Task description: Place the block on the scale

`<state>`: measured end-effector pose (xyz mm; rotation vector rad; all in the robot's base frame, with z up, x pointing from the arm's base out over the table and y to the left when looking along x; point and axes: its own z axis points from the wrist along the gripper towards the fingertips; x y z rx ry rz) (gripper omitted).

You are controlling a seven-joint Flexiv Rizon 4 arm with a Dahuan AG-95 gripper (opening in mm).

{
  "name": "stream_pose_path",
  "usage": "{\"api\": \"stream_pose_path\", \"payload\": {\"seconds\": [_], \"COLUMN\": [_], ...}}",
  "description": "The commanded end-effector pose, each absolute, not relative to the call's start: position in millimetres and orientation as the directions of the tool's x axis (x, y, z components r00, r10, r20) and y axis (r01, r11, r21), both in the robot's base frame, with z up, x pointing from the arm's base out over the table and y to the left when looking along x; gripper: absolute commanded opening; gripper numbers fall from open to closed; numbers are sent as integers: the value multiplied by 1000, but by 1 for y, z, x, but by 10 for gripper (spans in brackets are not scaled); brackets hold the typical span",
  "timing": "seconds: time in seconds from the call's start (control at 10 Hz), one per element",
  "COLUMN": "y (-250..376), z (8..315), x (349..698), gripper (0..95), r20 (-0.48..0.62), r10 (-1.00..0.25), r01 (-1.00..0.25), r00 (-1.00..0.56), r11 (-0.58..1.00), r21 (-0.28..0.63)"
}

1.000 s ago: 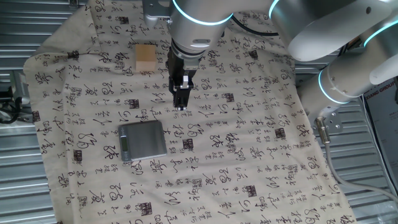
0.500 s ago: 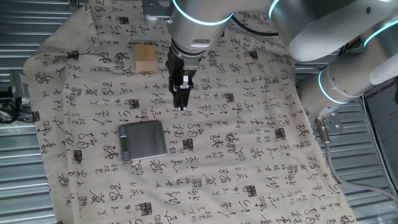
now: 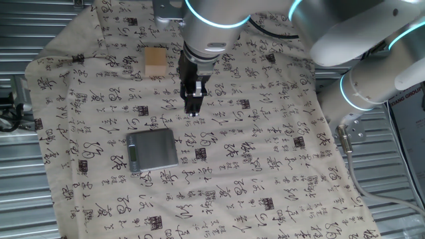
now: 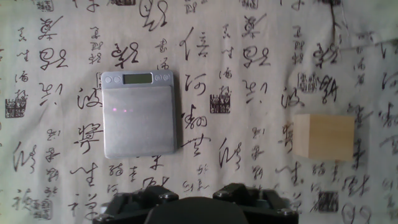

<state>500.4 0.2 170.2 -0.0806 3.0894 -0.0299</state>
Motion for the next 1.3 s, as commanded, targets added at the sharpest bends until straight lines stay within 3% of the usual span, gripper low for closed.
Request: {"api": "stream_pose_path", "payload": {"seconds": [0.1, 1.3], "y": [0, -1], "z": [171, 167], "x": [500, 502], "gripper": [0, 0], "r20": [-63, -61], "r10": [-69, -68], "r01": [-67, -66], "r00": [-996, -996], "r11": [997, 997], "r21": [-27, -29]}}
